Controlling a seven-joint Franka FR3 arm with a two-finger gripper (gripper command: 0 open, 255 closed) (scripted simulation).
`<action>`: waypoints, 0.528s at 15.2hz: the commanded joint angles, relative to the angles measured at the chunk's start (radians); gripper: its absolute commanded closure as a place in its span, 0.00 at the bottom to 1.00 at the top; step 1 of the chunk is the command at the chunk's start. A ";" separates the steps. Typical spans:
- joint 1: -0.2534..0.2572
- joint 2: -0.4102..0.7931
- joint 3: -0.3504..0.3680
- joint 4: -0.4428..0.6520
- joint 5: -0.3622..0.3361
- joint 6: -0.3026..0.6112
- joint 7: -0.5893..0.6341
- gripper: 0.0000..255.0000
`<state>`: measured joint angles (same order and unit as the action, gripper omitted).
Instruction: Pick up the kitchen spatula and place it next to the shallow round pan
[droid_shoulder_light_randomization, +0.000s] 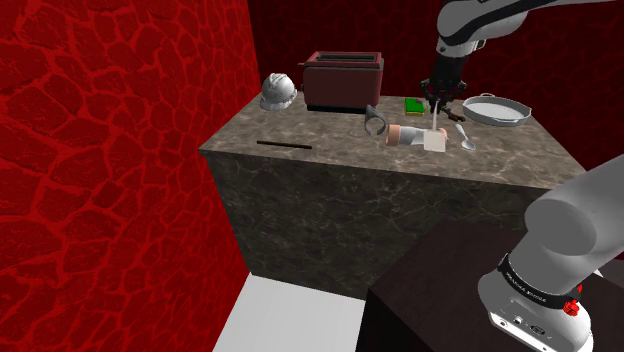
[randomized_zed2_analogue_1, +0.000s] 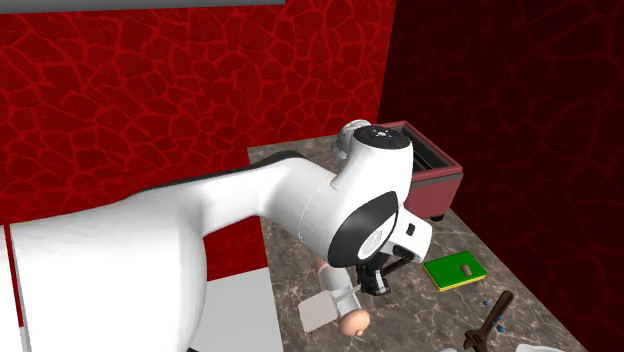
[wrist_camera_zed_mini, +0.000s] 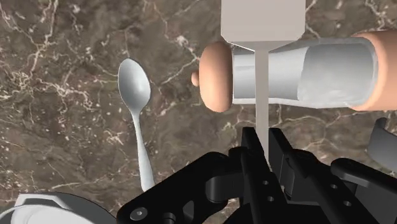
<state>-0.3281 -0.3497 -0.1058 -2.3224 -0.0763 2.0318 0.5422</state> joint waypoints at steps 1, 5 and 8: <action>-0.019 -0.028 -0.028 -0.028 -0.012 0.001 -0.041 1.00; -0.063 -0.084 -0.093 -0.071 -0.042 -0.004 -0.130 1.00; -0.096 -0.114 -0.145 -0.092 -0.068 -0.009 -0.199 1.00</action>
<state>-0.4097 -0.4619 -0.2255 -2.4080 -0.1333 2.0167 0.3771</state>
